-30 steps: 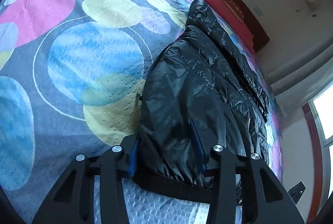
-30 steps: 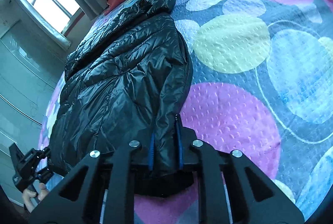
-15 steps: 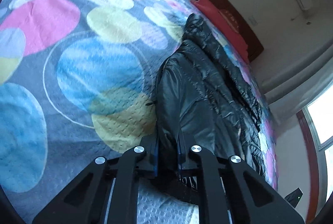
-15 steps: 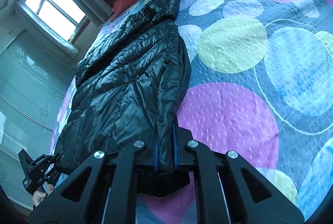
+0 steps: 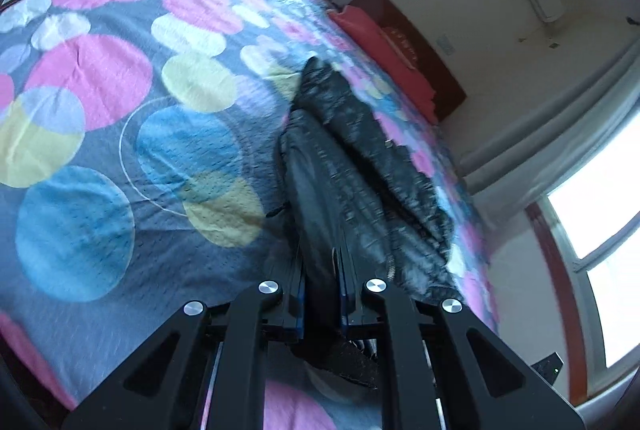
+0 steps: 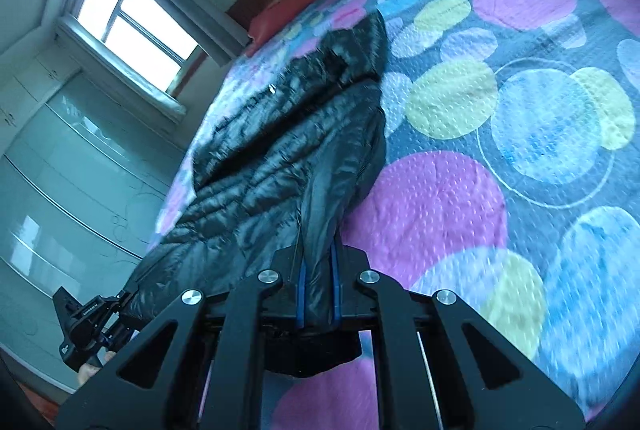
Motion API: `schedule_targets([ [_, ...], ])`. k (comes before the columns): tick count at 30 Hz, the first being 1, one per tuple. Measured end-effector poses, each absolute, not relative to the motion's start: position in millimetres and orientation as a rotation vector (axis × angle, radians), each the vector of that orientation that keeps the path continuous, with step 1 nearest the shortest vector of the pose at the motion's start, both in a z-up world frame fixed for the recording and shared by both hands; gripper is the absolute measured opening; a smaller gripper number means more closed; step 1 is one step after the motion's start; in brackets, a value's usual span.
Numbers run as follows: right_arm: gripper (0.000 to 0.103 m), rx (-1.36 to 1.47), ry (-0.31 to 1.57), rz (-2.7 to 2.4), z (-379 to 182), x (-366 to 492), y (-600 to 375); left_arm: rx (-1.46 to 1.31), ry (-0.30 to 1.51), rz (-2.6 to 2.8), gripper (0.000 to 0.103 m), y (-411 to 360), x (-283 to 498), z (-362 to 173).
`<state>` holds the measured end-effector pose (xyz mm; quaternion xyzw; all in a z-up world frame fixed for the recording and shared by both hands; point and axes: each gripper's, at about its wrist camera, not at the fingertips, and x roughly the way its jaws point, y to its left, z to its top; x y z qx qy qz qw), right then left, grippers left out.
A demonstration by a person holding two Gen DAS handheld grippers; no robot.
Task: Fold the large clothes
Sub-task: 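Lift the hem with both tools and fold it toward the collar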
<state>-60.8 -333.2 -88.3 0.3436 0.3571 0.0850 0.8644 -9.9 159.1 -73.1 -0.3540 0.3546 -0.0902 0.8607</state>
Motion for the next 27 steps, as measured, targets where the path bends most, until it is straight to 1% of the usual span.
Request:
schedule_targets([
  [5, 0.009, 0.724, 0.703, 0.208, -64, -72, -333, -0.737, 0.703, -0.213, 0.011, 160, -9, -50],
  [9, 0.009, 0.721, 0.674, 0.234, -54, -55, -333, -0.765, 0.704, -0.226, 0.011, 162, 18, -46],
  [13, 0.009, 0.736, 0.643, 0.256, -42, -23, -333, -0.811, 0.705, -0.24, 0.011, 163, 61, -45],
  [17, 0.009, 0.737, 0.601, 0.256, -29, 34, -334, -0.837, 0.689, -0.238, 0.011, 161, 115, -43],
  [21, 0.009, 0.758, 0.598, 0.251, -31, 100, -336, -0.851, 0.719, -0.236, 0.011, 148, 177, -46],
  [22, 0.009, 0.763, 0.6, 0.245, -33, 112, -337, -0.847, 0.738, -0.226, 0.011, 142, 201, -52],
  [27, 0.01, 0.771, 0.668, 0.198, -65, 194, -338, -0.826, 0.821, -0.165, 0.012, 120, 268, -88],
])
